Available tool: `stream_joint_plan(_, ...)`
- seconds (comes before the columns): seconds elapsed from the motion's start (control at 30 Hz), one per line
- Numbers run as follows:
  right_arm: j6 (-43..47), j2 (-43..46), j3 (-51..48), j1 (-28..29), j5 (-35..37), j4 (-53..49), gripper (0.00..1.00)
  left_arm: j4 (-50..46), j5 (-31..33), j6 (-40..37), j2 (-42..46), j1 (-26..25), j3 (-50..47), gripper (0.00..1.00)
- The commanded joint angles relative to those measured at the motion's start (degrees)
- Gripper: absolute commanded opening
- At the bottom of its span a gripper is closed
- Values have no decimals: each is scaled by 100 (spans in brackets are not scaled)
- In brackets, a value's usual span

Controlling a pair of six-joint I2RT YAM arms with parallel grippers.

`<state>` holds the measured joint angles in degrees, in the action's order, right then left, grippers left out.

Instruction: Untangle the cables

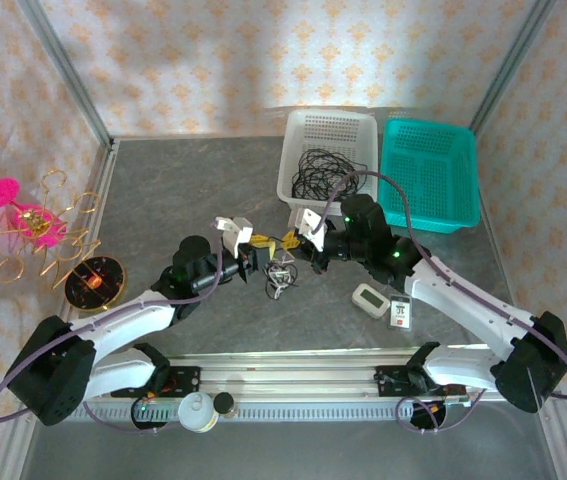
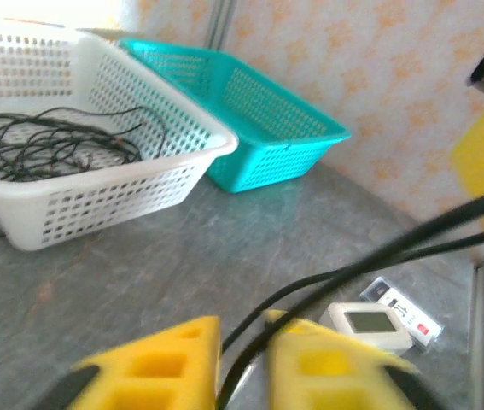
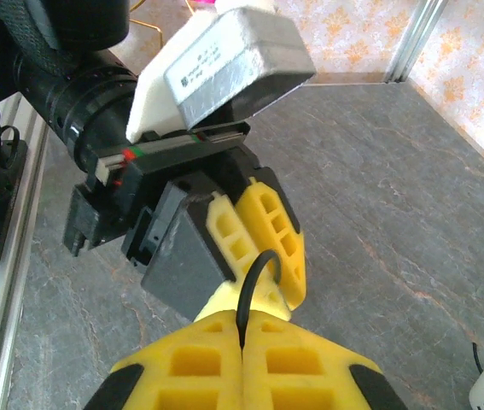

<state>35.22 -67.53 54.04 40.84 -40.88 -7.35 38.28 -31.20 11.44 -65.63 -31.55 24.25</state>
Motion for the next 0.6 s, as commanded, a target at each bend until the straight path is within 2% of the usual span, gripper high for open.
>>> stream_joint_plan(0.0,-136,193,95,47,-137,162,0,592,112,-28,66,-74,-21,3)
stream_joint_plan(0.1,-289,300,-121,55,-30,457,2,389,467,-11,186,-126,33,0)
stream_joint_plan(0.13,-452,348,-255,61,69,715,11,309,530,-3,243,-147,51,0)
stream_joint_plan(0.2,-1240,536,-823,137,535,1923,29,111,571,12,404,-242,118,0)
stream_joint_plan(0.27,-2120,688,-1533,212,916,3317,42,-59,538,15,550,-360,196,0)
stream_joint_plan(0.3,-2483,729,-1865,268,1086,3989,45,-172,532,16,620,-437,247,0)
stream_joint_plan(0.4,-3077,610,-2301,378,1656,5041,49,-521,544,16,782,-621,409,0)
stream_joint_plan(0.47,-3289,461,-2301,381,2220,5103,50,-701,554,33,852,-714,506,0)
stream_joint_plan(0.57,-3850,253,-2262,381,3426,5149,52,-959,571,16,910,-828,633,0)
